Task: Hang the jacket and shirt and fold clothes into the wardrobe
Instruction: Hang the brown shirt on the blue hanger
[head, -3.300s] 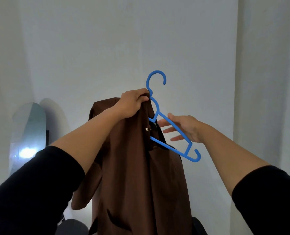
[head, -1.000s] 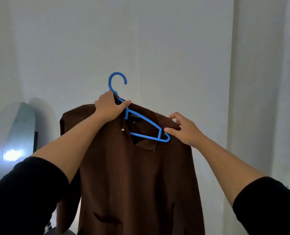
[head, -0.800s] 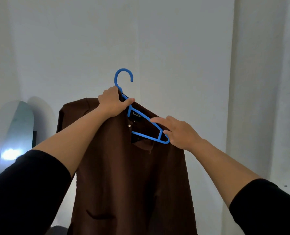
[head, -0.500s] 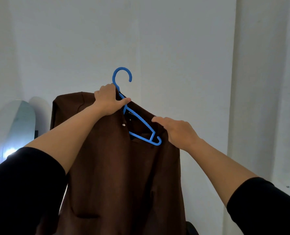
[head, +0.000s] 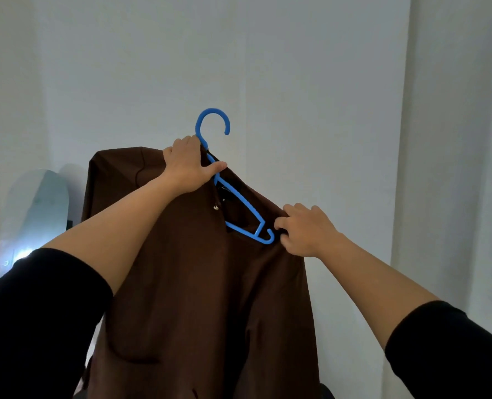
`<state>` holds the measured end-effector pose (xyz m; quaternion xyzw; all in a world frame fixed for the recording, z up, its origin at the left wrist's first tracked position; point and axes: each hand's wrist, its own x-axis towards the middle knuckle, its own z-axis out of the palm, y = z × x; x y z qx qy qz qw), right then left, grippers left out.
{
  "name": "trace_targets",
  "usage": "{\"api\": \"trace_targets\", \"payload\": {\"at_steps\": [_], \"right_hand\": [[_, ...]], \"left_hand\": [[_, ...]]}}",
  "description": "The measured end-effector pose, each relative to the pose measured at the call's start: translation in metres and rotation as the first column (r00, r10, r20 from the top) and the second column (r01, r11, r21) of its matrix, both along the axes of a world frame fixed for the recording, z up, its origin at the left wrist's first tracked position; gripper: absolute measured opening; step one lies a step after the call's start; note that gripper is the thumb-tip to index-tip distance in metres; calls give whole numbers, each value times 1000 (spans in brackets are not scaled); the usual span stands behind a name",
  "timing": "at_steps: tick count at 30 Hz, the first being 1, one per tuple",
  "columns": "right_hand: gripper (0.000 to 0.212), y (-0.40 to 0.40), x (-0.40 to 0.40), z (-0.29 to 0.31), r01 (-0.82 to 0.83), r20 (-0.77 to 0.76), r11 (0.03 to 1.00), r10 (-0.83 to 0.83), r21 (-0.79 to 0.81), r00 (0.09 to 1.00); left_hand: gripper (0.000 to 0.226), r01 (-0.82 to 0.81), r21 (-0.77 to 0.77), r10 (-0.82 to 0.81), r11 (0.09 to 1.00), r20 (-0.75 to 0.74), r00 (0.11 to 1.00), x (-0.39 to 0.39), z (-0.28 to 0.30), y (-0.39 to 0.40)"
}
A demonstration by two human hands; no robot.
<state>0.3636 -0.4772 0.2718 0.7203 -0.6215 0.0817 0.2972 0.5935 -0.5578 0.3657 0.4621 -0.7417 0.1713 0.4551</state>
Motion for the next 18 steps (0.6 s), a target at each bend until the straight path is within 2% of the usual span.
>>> {"api": "trace_targets", "payload": {"at_steps": [4, 8, 13, 16, 18], "right_hand": [[52, 2, -3, -1, -38, 16, 994, 36, 99, 999], [38, 5, -8, 0, -189, 62, 982, 189, -4, 980], [37, 9, -8, 3, -249, 151, 967, 255, -53, 955], [28, 12, -11, 7, -256, 292, 967, 241, 13, 926], [18, 13, -12, 11, -256, 296, 957, 207, 139, 933]], "left_hand": [[52, 6, 41, -4, 999, -44, 999, 3, 1, 2], [49, 26, 94, -18, 995, -94, 995, 6, -3, 3], [50, 1, 81, 13, 997, -165, 986, 3, -9, 4], [53, 6, 48, 4, 999, -192, 981, 0, -10, 4], [53, 35, 51, -24, 998, -204, 979, -2, -9, 3]]}}
